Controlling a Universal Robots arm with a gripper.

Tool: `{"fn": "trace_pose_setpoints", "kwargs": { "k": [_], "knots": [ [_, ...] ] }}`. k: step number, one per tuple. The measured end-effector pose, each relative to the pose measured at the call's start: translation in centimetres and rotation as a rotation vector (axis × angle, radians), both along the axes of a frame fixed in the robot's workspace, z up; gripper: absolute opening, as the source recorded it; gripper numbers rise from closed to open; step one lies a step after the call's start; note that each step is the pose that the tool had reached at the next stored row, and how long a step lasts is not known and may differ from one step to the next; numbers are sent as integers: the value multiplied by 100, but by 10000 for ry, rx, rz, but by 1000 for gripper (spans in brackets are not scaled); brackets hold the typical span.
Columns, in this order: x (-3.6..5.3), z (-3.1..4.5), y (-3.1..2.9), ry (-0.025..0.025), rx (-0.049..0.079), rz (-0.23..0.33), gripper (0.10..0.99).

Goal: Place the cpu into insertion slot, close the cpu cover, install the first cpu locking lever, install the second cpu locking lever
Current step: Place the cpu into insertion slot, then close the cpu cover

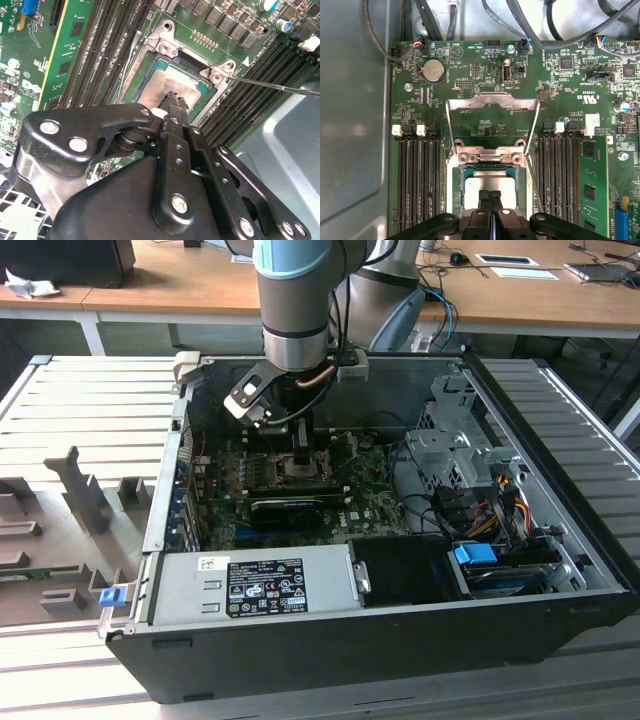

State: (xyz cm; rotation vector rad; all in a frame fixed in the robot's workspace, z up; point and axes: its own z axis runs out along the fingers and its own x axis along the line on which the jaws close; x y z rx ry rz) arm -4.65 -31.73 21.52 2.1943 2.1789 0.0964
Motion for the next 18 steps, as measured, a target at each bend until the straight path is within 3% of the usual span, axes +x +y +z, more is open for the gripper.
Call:
{"fn": "trace_pose_setpoints", "kwargs": {
  "k": [11,14,15,18],
  "knots": [
    [2,56,0,6,2,-1,106],
    [60,58,-1,143,29,-1,106],
    [102,57,-1,209,57,-1,106],
    [112,67,-2,229,54,-1,106]
  ]
}}
